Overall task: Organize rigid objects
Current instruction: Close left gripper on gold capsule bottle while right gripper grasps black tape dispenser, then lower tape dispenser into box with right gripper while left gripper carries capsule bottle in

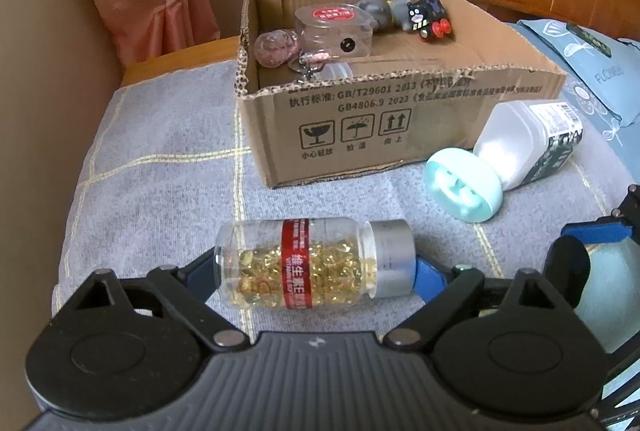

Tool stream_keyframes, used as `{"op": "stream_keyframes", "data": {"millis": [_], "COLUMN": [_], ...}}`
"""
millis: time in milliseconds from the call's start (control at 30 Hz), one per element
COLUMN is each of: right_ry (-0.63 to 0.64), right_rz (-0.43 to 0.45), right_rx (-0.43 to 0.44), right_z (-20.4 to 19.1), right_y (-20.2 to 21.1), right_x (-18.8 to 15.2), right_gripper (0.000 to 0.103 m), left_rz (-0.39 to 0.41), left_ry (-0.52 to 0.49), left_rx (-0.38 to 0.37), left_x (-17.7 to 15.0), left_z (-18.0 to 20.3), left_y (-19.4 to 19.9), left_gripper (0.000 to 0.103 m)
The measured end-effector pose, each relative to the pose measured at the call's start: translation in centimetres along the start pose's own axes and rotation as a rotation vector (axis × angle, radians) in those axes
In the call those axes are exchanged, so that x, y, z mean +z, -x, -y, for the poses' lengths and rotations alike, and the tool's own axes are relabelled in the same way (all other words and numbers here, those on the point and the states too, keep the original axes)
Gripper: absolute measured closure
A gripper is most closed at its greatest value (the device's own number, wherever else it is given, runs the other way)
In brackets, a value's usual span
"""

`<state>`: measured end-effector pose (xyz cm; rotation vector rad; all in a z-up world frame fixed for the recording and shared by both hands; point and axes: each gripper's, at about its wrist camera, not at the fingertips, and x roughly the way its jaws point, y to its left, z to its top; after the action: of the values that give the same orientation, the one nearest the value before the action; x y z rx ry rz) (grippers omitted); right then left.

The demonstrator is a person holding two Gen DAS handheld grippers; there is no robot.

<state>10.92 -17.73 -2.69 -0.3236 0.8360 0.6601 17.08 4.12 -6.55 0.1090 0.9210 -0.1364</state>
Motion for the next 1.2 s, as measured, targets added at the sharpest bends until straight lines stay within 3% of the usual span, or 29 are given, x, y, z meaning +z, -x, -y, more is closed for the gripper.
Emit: {"op": "stream_keyframes", "data": {"millis": [300,867,1200], "right_ry": [-0.016,0.019,0.048], "right_rz": [-0.016,-0.036,0.01], "right_rx": [0.005,0.016,-0.025], "right_z": [0.8,2.9,4.7], "right_y": [1.0,5.3,7.0], "right_x": [0.0,1.7,6.1], "right_gripper": [0.01,0.01,0.01], "left_rz": [-0.048,-0.085,-0.013], "left_ry": [-0.031,-0.115,-0.112], "left_rx": [-0.014,-0.087,-0.135], "left_x": [0.0,1.0,4.1], "left_z": [-0.1,-0.7,0.0], "left_y": [1.1,7.0,8.8], "left_gripper": [0.01,0.01,0.01]}}
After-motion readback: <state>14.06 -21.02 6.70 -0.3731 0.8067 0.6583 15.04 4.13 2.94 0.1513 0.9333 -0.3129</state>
